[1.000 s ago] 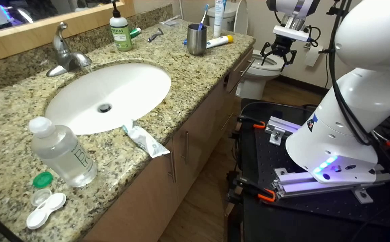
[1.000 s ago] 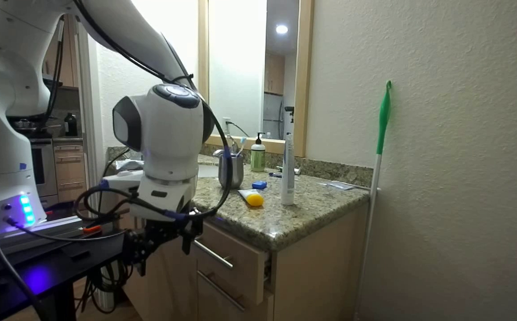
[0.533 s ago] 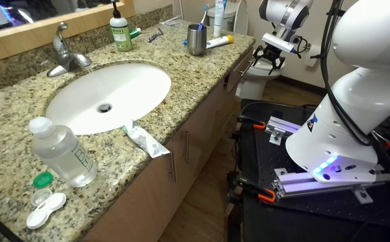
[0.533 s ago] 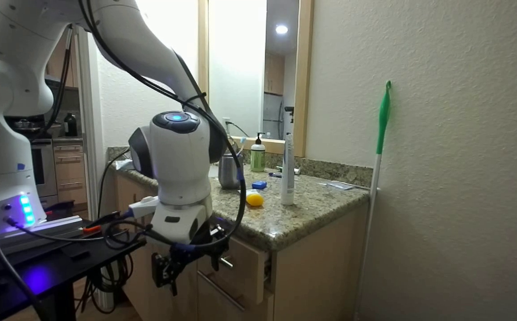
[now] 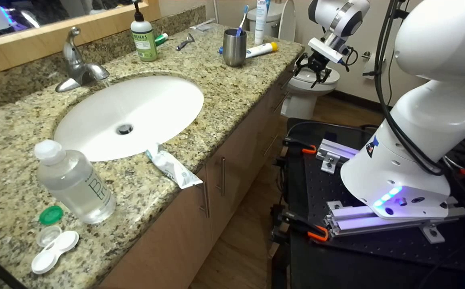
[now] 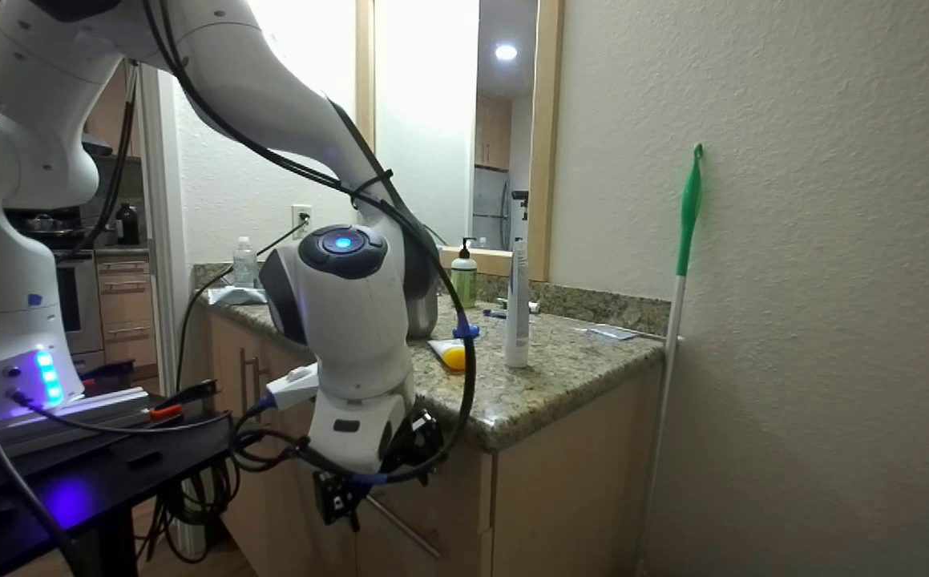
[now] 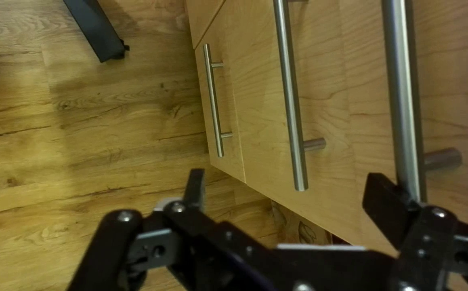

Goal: Close the top drawer

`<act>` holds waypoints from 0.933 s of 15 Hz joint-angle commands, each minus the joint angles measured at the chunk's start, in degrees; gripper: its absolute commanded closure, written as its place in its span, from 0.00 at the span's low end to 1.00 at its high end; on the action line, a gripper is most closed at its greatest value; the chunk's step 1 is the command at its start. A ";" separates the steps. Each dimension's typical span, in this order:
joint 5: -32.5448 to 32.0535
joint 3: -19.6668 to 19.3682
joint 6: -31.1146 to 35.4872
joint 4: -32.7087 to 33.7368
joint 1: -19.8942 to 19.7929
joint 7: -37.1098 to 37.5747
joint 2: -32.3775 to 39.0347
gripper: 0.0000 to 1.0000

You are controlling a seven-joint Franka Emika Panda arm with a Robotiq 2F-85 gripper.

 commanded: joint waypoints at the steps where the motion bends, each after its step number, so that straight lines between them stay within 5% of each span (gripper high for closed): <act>1: 1.00 1.29 -4.34 1.62 -1.64 -3.35 0.04 0.00; 8: -27.13 -13.96 -5.94 -13.19 5.86 0.67 -12.69 0.00; 13: -26.29 -16.05 -4.53 -24.36 3.80 -16.22 -29.25 0.00; 14: -27.15 -14.47 -6.25 -17.22 2.87 -10.36 -21.53 0.00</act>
